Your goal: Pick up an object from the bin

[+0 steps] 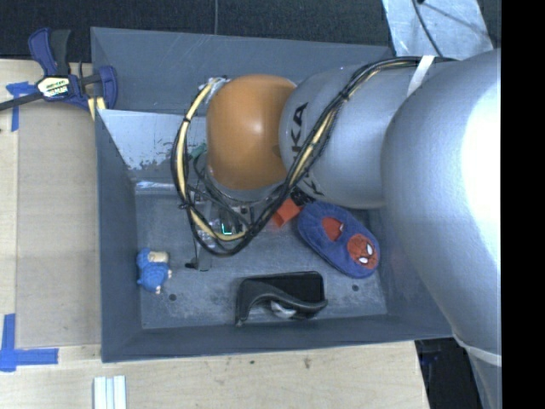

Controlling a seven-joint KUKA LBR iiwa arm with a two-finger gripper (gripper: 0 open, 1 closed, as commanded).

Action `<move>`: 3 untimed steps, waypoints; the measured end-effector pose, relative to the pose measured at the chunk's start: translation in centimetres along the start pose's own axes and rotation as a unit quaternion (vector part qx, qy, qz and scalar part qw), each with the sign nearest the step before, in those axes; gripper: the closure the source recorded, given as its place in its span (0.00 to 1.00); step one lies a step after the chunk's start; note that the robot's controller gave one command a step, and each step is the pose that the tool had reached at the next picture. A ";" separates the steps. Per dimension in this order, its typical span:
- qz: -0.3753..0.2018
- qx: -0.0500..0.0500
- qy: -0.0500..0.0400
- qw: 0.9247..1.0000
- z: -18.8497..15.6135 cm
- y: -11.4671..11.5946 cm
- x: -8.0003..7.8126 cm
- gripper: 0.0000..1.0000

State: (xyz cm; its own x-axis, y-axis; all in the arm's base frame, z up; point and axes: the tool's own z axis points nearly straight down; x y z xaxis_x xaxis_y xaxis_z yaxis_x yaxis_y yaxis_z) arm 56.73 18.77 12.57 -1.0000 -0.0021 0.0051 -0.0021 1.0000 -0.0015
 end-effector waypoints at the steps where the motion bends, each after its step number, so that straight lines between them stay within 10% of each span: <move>1: -0.208 -0.001 -0.001 0.978 5.8 5.9 3.1 0.00; 3: -0.174 -0.001 -0.006 0.985 -0.1 5.4 3.1 0.00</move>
Offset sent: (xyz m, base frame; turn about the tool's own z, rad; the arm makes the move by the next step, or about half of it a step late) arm -0.0299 0.0577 -0.0557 -0.4161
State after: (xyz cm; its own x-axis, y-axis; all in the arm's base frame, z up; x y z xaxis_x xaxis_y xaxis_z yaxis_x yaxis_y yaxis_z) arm 53.57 24.14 12.72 -0.9390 -0.3438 -0.0069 -0.3438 0.9390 0.0006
